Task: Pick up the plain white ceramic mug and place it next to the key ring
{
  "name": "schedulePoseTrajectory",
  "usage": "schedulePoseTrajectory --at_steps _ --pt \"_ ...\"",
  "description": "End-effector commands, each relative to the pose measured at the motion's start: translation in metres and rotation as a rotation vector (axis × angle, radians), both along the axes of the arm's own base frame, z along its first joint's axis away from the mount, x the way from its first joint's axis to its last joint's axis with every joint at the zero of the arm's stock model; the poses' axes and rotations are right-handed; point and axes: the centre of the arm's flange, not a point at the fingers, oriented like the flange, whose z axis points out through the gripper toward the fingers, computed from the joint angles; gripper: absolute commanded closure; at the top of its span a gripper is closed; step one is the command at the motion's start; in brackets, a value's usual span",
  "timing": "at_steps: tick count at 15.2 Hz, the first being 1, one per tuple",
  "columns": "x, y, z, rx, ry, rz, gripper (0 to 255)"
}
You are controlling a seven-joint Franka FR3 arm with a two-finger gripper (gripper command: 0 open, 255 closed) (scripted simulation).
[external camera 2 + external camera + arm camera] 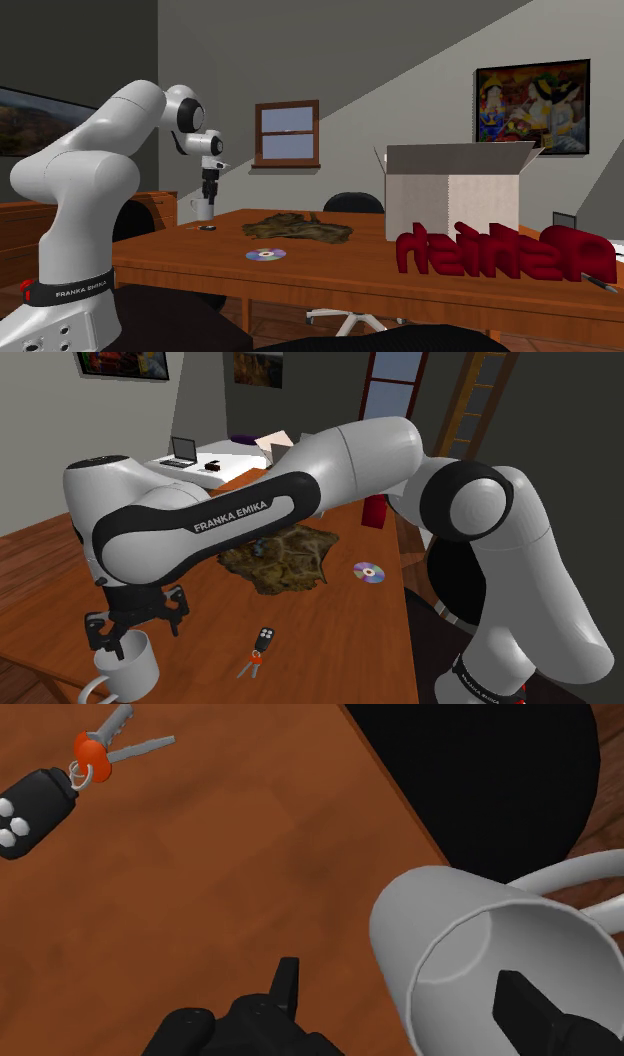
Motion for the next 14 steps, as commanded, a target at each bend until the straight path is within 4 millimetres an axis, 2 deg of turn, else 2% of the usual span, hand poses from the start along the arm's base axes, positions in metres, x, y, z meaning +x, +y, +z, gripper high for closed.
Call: schedulePoseTrajectory --at_steps 1,2,6,14 --pt "0.000 0.000 0.000 0.000 0.000 0.000 0" --pt "0.000 0.000 0.000 0.000 0.000 0.000 0" --pt "0.003 -0.002 0.050 0.000 0.000 0.000 0" --pt "0.003 -0.002 0.050 0.000 0.000 0.000 0"
